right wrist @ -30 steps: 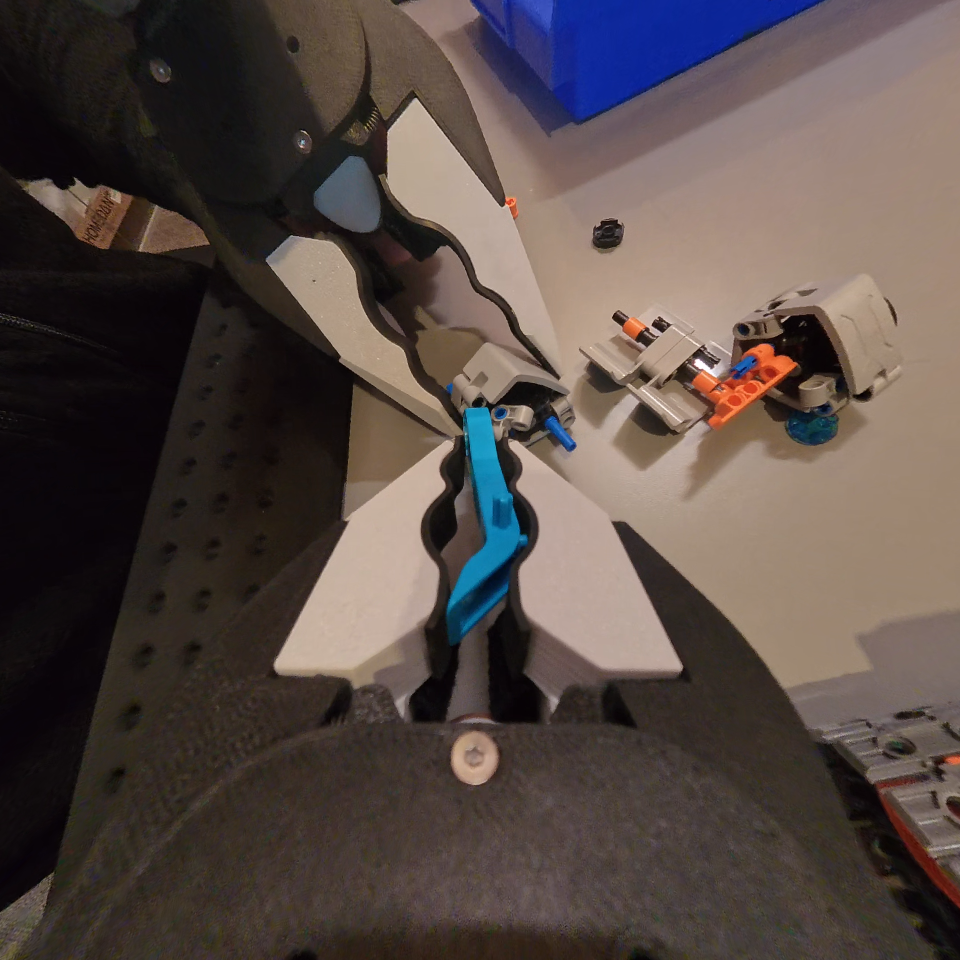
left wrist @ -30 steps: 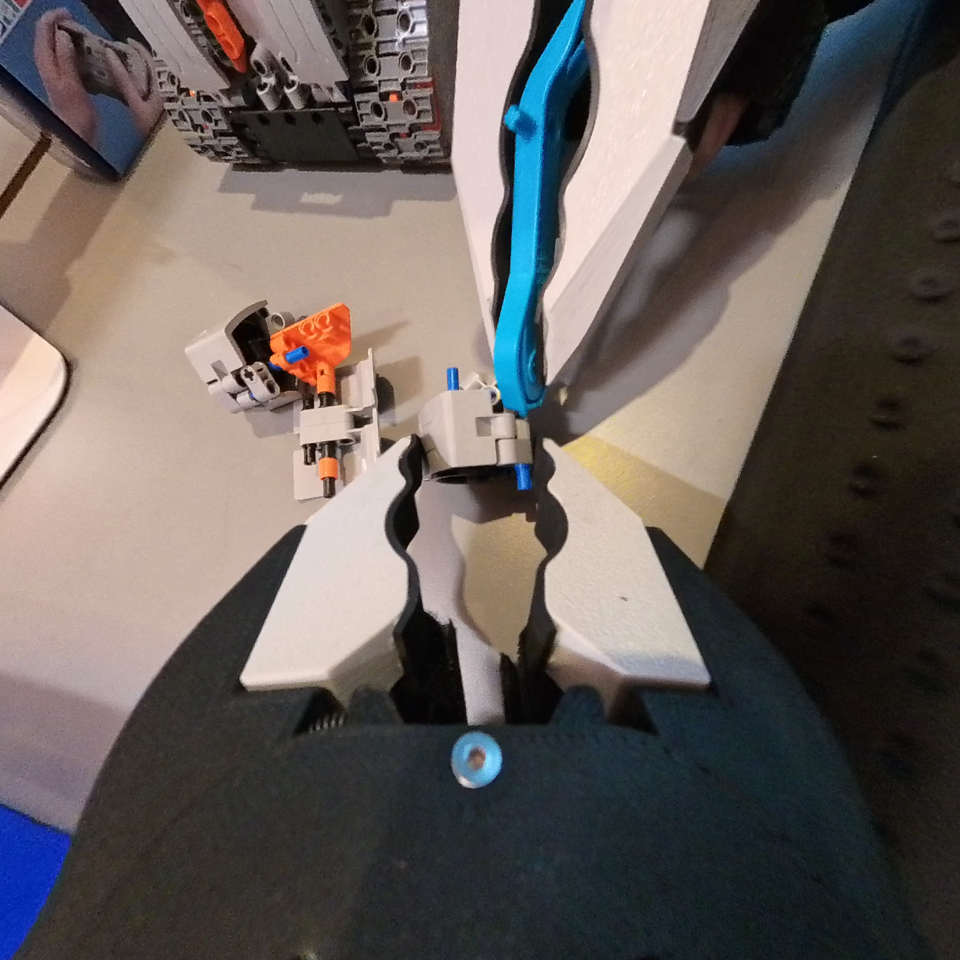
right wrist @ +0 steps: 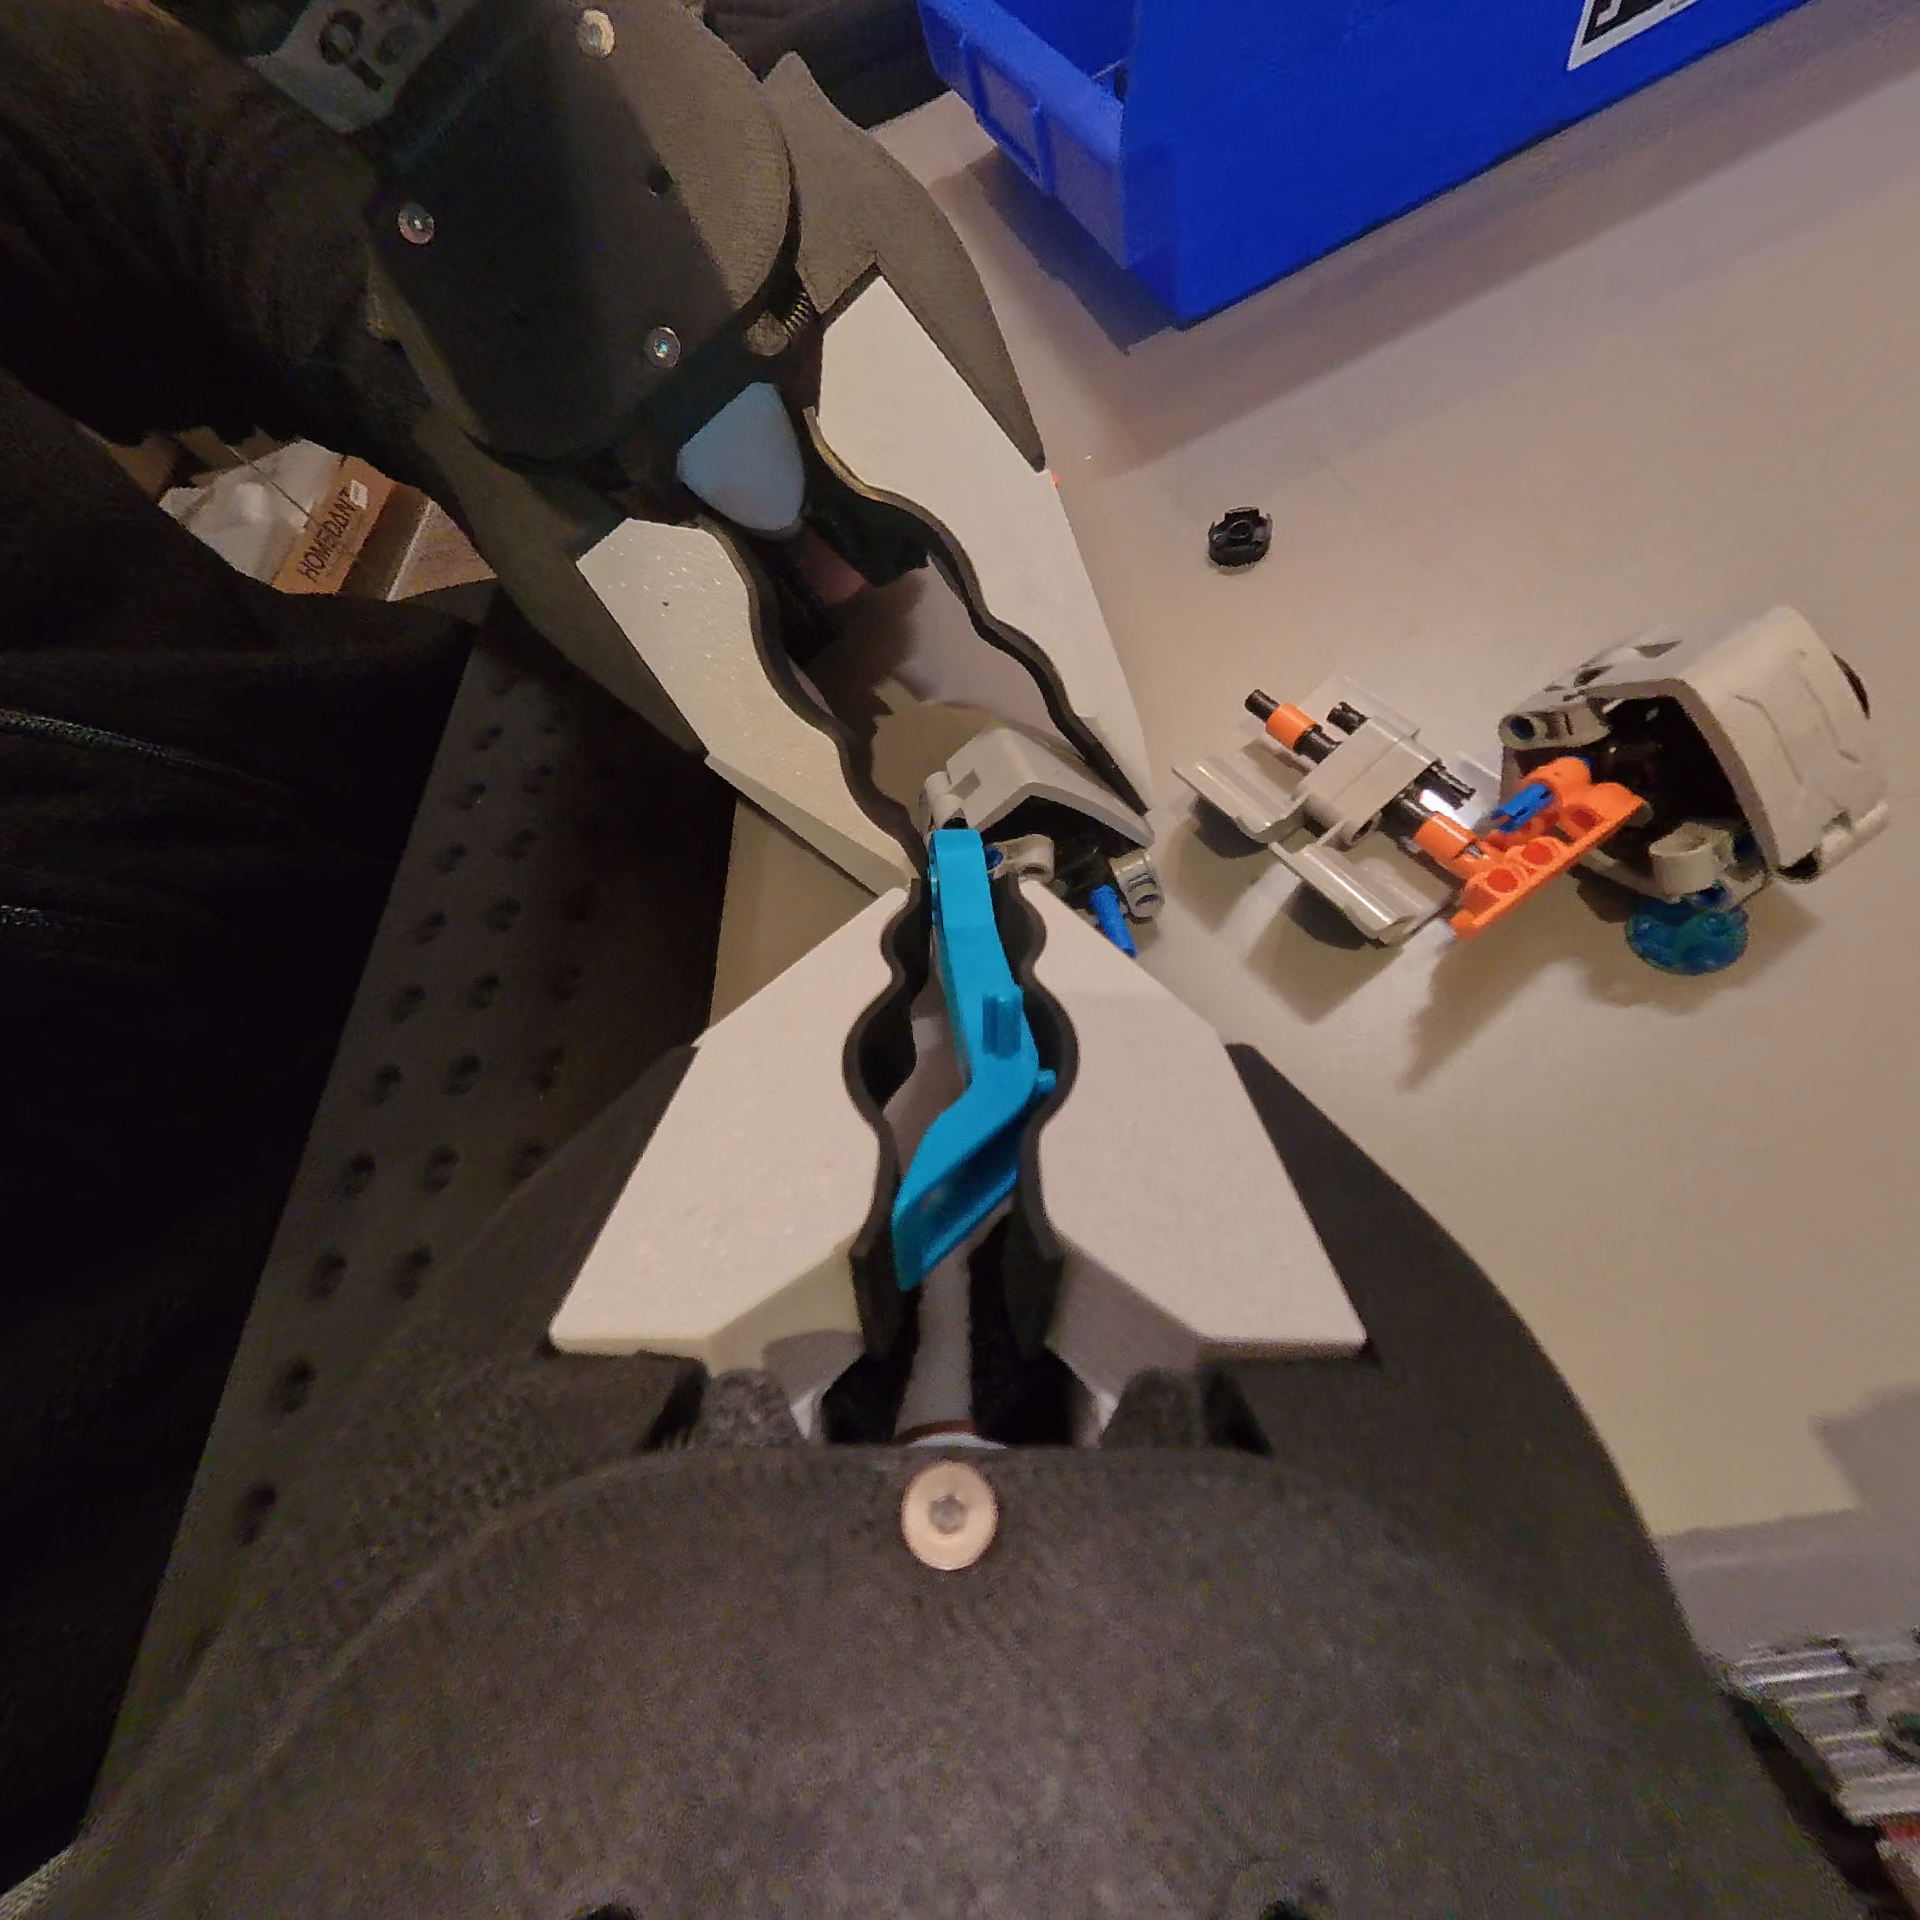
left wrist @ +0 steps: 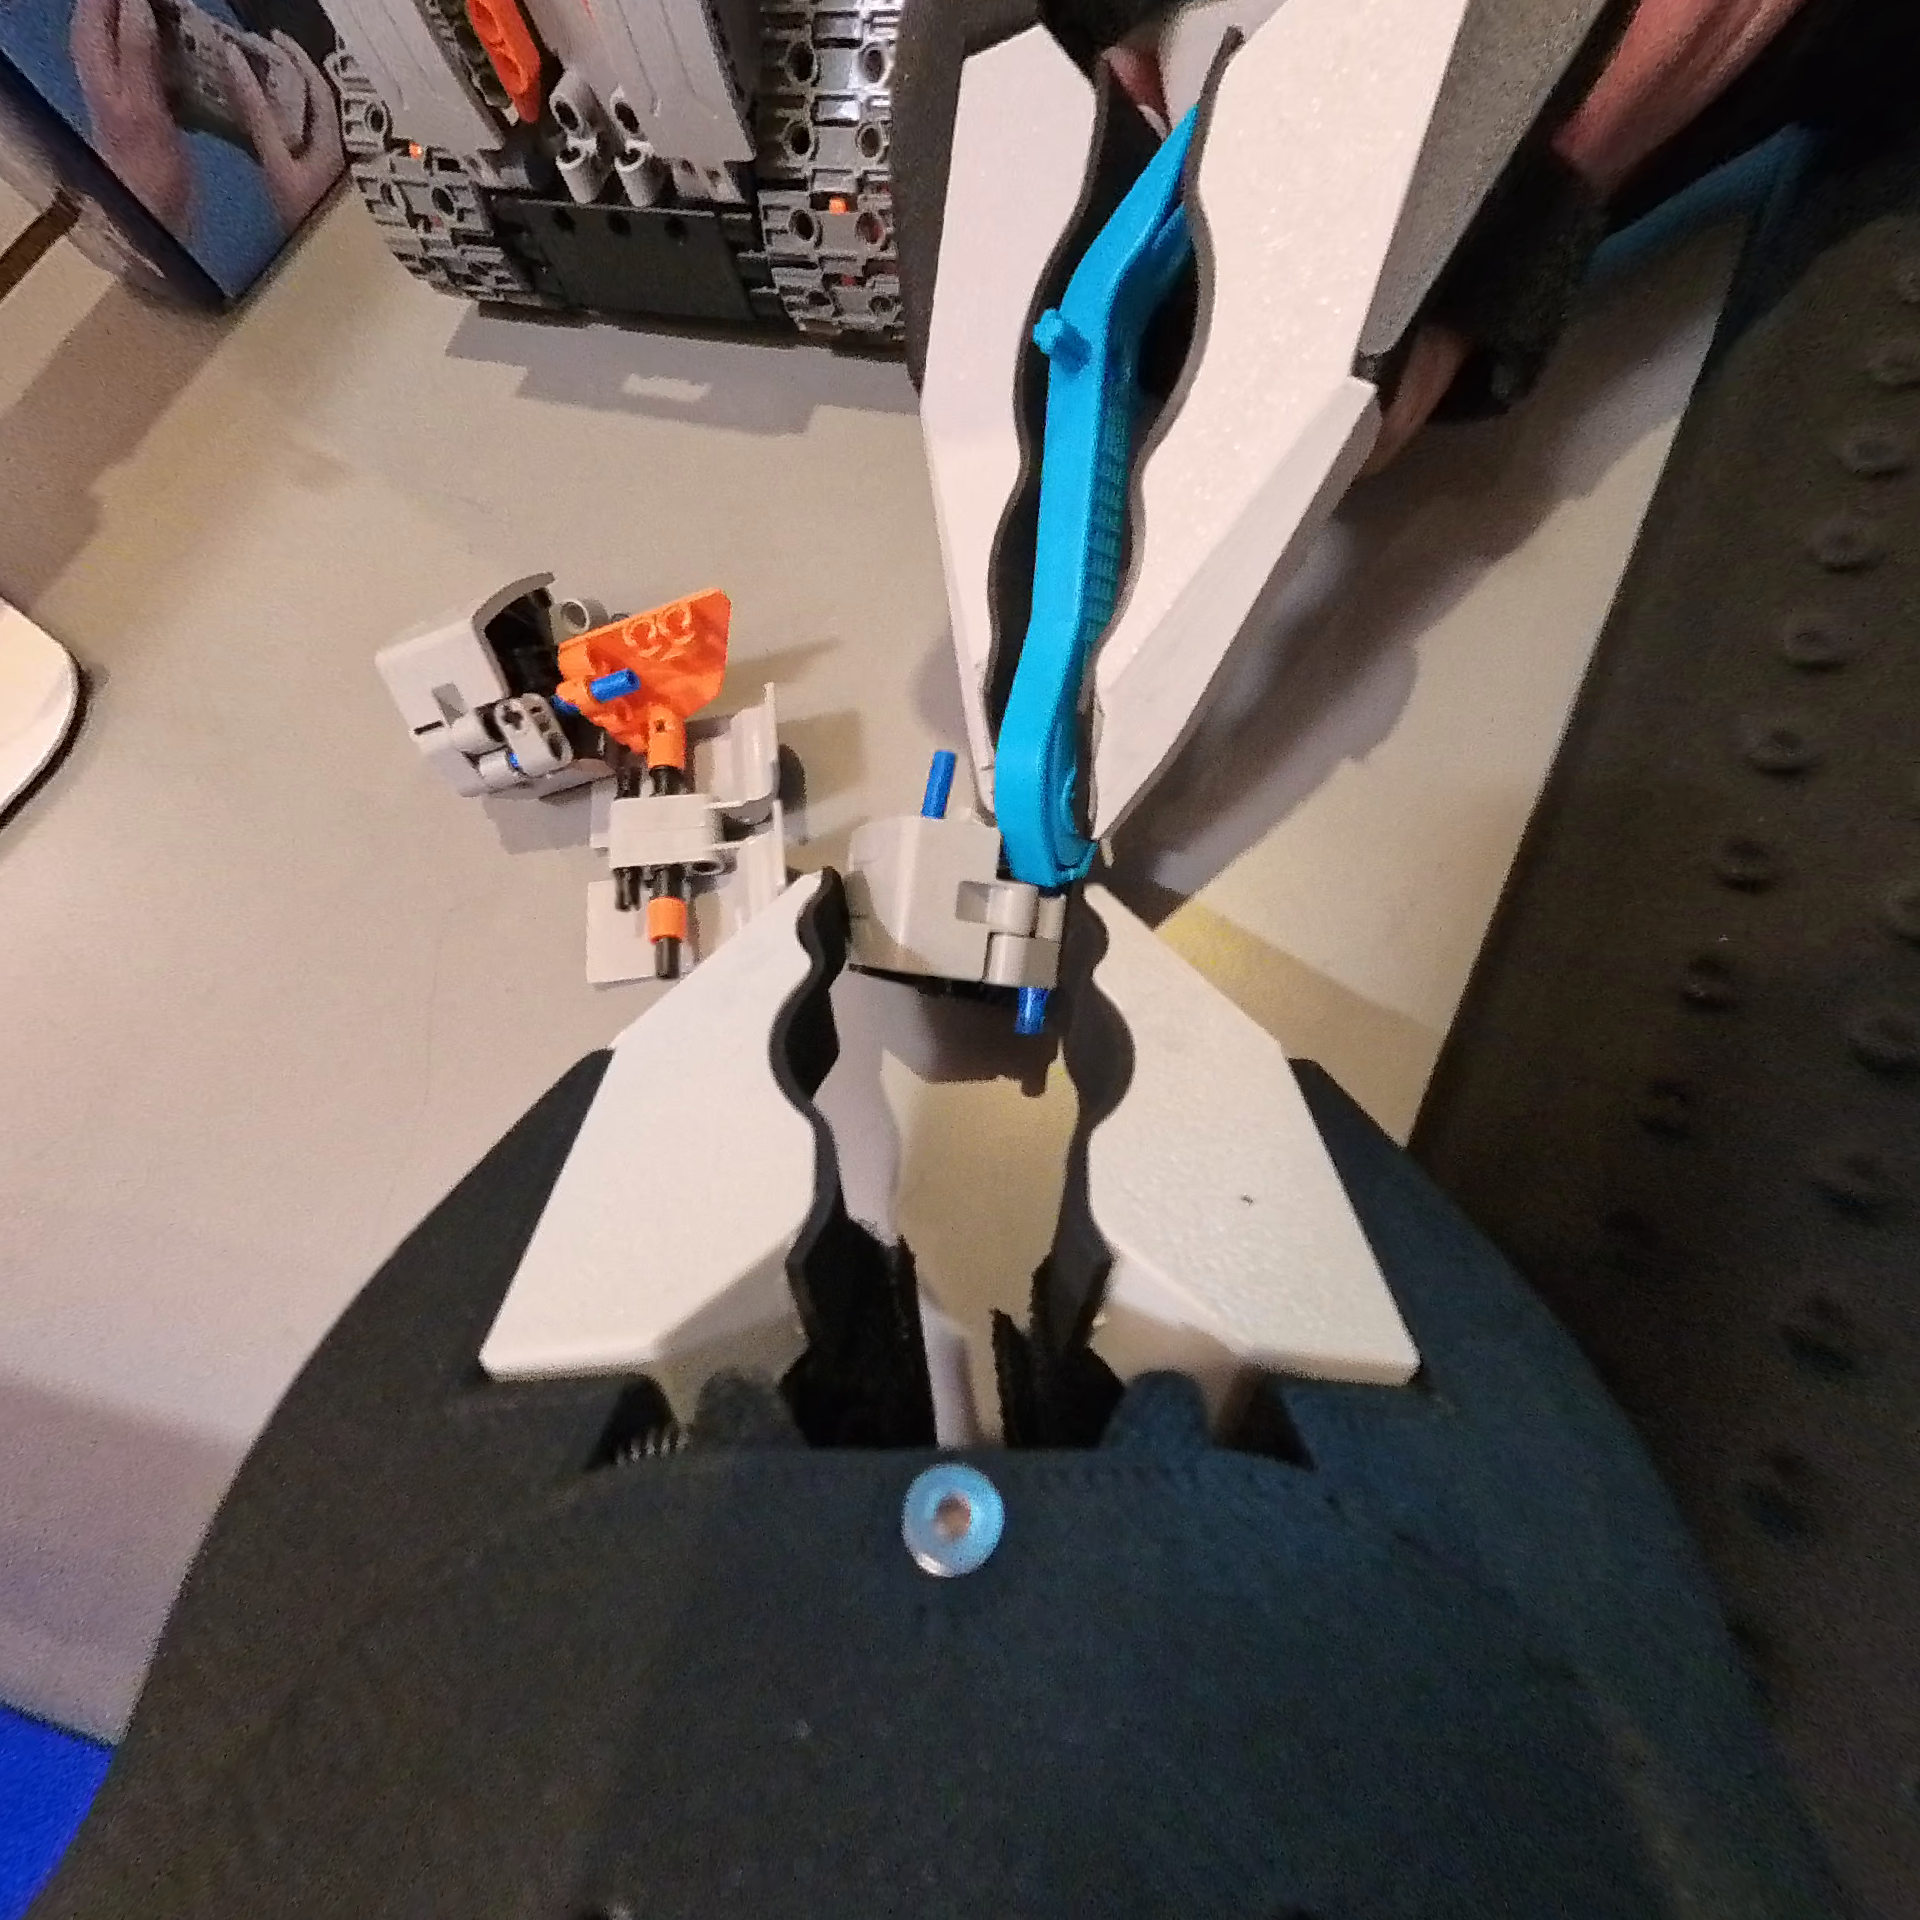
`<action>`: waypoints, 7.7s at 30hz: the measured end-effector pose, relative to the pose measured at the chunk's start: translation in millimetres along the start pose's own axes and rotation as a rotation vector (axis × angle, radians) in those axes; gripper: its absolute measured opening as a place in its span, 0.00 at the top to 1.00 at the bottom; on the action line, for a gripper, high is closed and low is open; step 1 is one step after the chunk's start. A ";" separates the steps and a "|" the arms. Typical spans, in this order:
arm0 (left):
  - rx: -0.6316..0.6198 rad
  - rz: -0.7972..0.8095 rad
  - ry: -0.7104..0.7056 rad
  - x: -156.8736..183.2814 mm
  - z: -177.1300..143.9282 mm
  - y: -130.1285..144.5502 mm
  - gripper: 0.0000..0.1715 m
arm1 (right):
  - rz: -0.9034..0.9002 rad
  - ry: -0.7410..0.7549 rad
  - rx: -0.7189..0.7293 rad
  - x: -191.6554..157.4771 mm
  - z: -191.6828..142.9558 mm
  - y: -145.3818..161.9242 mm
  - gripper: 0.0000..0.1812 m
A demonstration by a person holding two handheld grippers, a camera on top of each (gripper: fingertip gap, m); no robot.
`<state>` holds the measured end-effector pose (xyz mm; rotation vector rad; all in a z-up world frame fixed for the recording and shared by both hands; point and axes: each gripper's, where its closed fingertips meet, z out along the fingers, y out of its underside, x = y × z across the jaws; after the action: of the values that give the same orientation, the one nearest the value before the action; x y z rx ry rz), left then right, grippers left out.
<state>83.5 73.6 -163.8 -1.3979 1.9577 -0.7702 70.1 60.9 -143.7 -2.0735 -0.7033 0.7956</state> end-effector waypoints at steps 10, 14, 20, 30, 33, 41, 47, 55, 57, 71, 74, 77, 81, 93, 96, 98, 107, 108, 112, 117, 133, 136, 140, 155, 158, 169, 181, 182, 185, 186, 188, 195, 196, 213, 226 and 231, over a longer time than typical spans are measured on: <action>0.007 -0.032 -0.006 -5.9 -1.5 3.1 0.77 | -0.137 0.087 -0.100 3.9 4.8 -3.7 0.94; 0.025 -0.031 0.062 3.1 -1.5 2.1 0.64 | -0.142 0.092 -0.117 4.3 5.2 -2.7 0.94; -0.010 0.059 0.122 6.8 -9.6 13.1 0.59 | -0.111 0.066 -0.102 3.9 8.9 -5.2 0.94; 0.012 0.107 0.082 -3.9 -14.3 18.3 0.76 | -0.027 -0.022 -0.057 -0.7 13.5 -8.1 0.94; 0.035 0.083 0.091 -4.6 -14.4 17.4 0.76 | 0.018 -0.061 -0.014 -0.8 12.4 -11.4 0.94; 0.033 0.094 0.079 -5.8 -12.9 17.8 0.75 | 0.027 -0.097 -0.001 -3.5 14.4 -10.7 0.94; 0.033 0.111 0.052 -8.2 -11.9 17.8 0.75 | -0.040 -0.035 -0.028 -4.8 17.3 -12.6 0.94; 0.036 0.121 0.041 -8.5 -10.3 16.3 0.75 | -0.095 0.020 -0.045 -0.3 12.9 -11.0 0.94; 0.034 0.124 0.038 -8.8 -10.3 16.6 0.75 | -0.097 0.019 -0.043 -0.3 13.4 -10.8 0.94; 0.013 0.176 -0.034 -13.2 -8.9 18.2 0.76 | -0.209 0.111 -0.088 0.9 19.6 -8.7 0.94; 0.010 0.186 -0.052 -14.4 -8.5 18.0 0.76 | -0.244 0.130 -0.103 1.3 21.3 -9.2 0.94; 0.010 0.187 -0.064 -16.0 -8.3 17.7 0.76 | -0.302 0.172 -0.139 1.9 23.4 -10.4 0.94; 0.011 0.188 -0.072 -17.3 -8.6 18.0 0.76 | -0.404 0.236 -0.217 2.9 25.6 -11.1 0.94; 0.008 0.123 -0.081 -24.8 -8.9 18.4 0.75 | -0.406 0.243 -0.163 4.4 11.2 -29.3 0.94; 0.017 0.073 -0.042 -23.8 -9.5 18.2 0.75 | -0.315 0.143 -0.229 -1.2 1.2 -17.5 0.94; 0.022 0.055 -0.027 -24.5 -10.1 17.6 0.75 | -0.249 0.078 -0.292 -6.3 0.1 -0.6 0.94; 0.041 0.019 0.025 -21.0 -14.0 16.0 0.75 | -0.381 0.175 -0.290 -0.4 -3.1 -6.6 0.85; 0.047 0.014 0.036 -20.3 -15.0 15.2 0.73 | -0.403 0.191 -0.285 0.0 -2.8 -10.7 0.85; 0.027 0.023 0.060 -18.9 -27.2 21.0 0.60 | -0.498 0.198 -0.285 -1.6 8.2 -18.5 0.87; -0.028 -0.032 0.068 -20.2 -31.4 40.3 0.64 | -0.601 0.208 -0.354 -0.1 24.8 -28.4 0.88; -0.028 0.034 0.053 -19.8 -19.9 34.8 0.77 | -0.489 0.082 -0.411 3.4 43.4 -8.4 0.99; 0.012 0.036 0.065 -19.1 -23.1 28.2 0.76 | -0.421 0.025 -0.327 0.0 37.6 -14.1 0.99; 0.163 0.063 0.070 -20.7 -45.0 2.8 0.79 | -0.244 -0.113 -0.111 -7.9 15.9 -39.6 1.00; 0.229 0.441 -0.121 -11.0 -66.5 -26.0 0.85 | -0.161 -0.405 0.144 -41.0 -13.3 -64.0 1.00; 0.312 0.480 -0.284 -20.3 -77.7 -40.8 0.86 | -0.081 -0.420 0.255 -37.7 -20.6 -80.2 1.00; 0.337 0.656 -0.448 -29.1 -93.7 -53.4 0.86 | -0.019 -0.433 0.358 -36.4 -28.6 -94.8 1.00; 0.395 0.608 -0.423 -26.9 -102.6 -59.6 0.94 | 0.008 -0.452 0.384 -34.9 -31.6 -96.9 1.00; 0.405 0.607 -0.426 -26.7 -104.3 -60.6 0.96 | 0.009 -0.451 0.388 -34.9 -31.8 -97.8 1.00; 0.370 0.634 -0.445 -27.3 -101.6 -57.6 0.97 | 0.009 -0.436 0.370 -33.0 -29.8 -95.6 1.00; 0.352 0.647 -0.454 -27.8 -100.1 -55.5 0.97 | 0.005 -0.425 0.360 -32.3 -28.6 -94.7 1.00; 0.335 0.650 -0.454 -28.2 -98.8 -52.4 0.98 | 0.002 -0.404 0.339 -31.3 -25.9 -93.0 1.00; 0.291 0.568 -0.362 -25.3 -91.3 -39.7 0.97 | -0.119 -0.282 0.233 -31.1 -14.5 -81.7 1.00; 0.287 0.562 -0.357 -24.7 -90.5 -38.1 0.98 | -0.131 -0.269 0.211 -31.5 -12.2 -78.4 1.00; 0.150 0.648 -0.255 14.5 -58.5 1.8 0.99 | -0.102 -0.224 0.041 -28.3 0.5 -19.2 1.00; 0.056 0.518 -0.312 6.4 -46.0 1.3 0.99 | -0.220 0.125 -0.148 -11.5 15.0 -13.5 0.74; 0.022 0.497 -0.354 10.4 -42.5 -3.0 0.99 | -0.265 0.215 -0.216 -9.3 18.1 -6.9 0.78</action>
<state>50.5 67.5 -135.5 -0.8957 1.8847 -0.2891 49.3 66.6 -144.3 -2.1565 -0.9517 0.3547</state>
